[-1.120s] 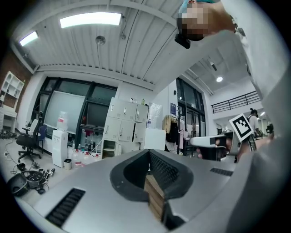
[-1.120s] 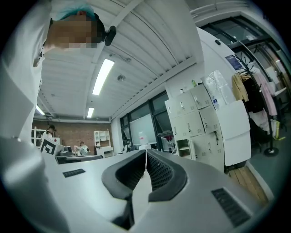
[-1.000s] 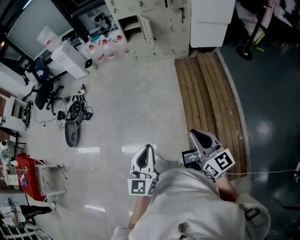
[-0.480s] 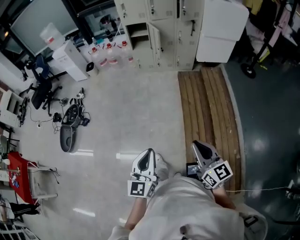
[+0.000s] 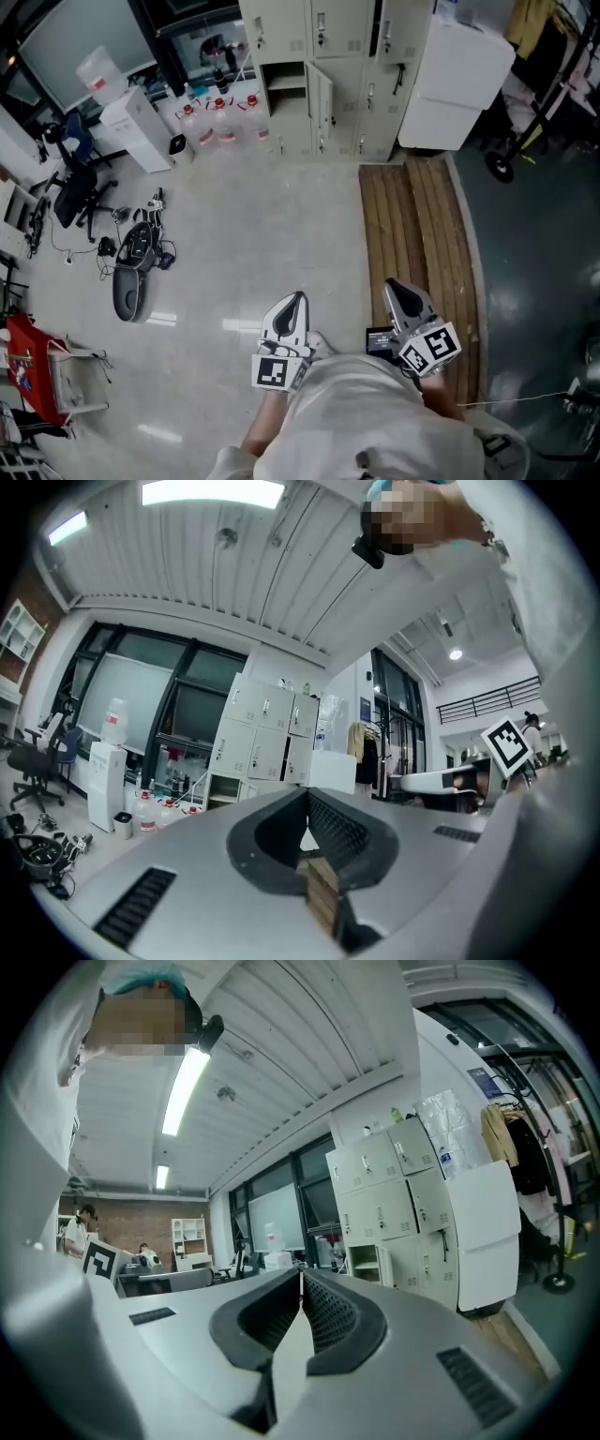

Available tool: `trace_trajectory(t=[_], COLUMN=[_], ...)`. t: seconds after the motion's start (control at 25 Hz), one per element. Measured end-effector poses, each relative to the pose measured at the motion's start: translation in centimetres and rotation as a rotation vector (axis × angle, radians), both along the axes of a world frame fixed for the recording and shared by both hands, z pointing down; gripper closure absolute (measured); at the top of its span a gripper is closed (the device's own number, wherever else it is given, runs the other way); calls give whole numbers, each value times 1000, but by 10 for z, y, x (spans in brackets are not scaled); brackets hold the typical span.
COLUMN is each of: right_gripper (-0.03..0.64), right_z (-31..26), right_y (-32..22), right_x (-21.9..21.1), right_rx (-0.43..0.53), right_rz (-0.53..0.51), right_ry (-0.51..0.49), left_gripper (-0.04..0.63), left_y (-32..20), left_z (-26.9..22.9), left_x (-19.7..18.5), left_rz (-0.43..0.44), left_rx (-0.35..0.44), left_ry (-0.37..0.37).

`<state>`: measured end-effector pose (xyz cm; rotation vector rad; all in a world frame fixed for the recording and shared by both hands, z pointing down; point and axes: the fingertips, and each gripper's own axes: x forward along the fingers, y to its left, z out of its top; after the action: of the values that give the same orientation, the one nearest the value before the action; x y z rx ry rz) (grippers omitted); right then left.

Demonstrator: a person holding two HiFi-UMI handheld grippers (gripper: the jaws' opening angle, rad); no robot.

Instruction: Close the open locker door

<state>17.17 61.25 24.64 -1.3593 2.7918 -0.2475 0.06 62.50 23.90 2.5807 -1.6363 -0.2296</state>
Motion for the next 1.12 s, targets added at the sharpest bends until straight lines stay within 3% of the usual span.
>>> trace_trajectory(t=[0.28,0.72,1.12], right_gripper=[588,588,588], right_z=[8,19,12], right_y=[-35,-97,-201], right_x=[-31,-34,-26], right_rx=[-9,-45,-43], right_rz=[0,-26,-97], right_ry=[10,25,19], left_gripper=[588,588,588], left_y=[-37,-82,-170], left_z=[8,18,5], left_x=[-34,-32,-15], left_rz=[-15,-22,-69], left_rx=[-35,-69,-69], left_ry=[-9,-14,-37])
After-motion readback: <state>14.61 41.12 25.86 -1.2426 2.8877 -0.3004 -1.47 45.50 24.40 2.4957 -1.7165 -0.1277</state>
